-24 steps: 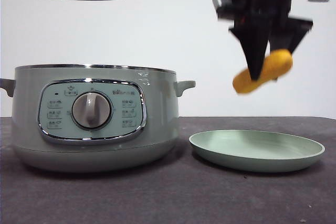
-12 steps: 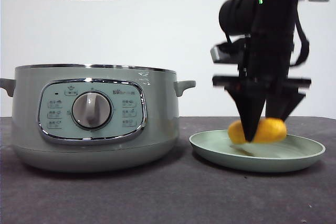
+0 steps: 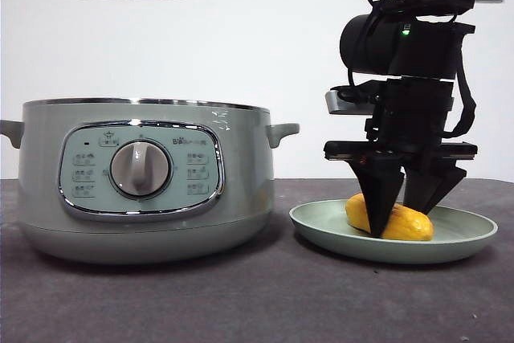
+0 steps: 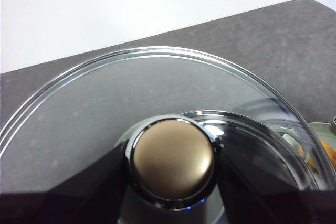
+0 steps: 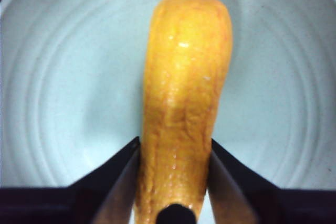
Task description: Take the corn out from the steamer,put the corn on the plate,close the lid
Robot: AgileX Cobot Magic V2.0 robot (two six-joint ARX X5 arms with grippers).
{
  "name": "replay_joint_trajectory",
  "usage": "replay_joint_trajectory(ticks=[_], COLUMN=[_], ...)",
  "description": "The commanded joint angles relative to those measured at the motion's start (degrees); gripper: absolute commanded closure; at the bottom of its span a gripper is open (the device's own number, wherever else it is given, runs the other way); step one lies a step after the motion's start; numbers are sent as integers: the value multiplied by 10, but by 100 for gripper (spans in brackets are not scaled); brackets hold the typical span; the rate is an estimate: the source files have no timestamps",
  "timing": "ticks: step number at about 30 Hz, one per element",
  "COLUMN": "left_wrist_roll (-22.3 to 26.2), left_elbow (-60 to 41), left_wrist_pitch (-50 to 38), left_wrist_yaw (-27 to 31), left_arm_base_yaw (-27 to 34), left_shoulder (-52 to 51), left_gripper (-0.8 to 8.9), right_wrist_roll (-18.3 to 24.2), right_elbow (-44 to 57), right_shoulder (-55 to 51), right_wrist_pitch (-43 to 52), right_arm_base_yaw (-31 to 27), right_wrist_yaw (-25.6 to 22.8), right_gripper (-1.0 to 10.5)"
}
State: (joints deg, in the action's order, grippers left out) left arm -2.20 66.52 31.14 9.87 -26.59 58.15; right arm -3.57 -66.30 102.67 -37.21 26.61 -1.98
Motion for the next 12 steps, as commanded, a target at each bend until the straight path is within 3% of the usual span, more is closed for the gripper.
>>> replay_joint_trajectory(ticks=[1, 12], left_wrist_roll=[-8, -24], left_elbow=[3, 3], left_wrist_pitch=[-32, -46], left_wrist_yaw=[-2, -29], left_arm_base_yaw=[0, -1], left_shoulder=[1, 58], left_gripper=[822, 822], right_wrist_roll=[-14, -15], right_elbow=[10, 10], right_shoulder=[3, -130], right_wrist_pitch=[-4, -32], right_arm_base_yaw=[1, 0], right_wrist_yaw=[1, 1], right_gripper=[563, 564])
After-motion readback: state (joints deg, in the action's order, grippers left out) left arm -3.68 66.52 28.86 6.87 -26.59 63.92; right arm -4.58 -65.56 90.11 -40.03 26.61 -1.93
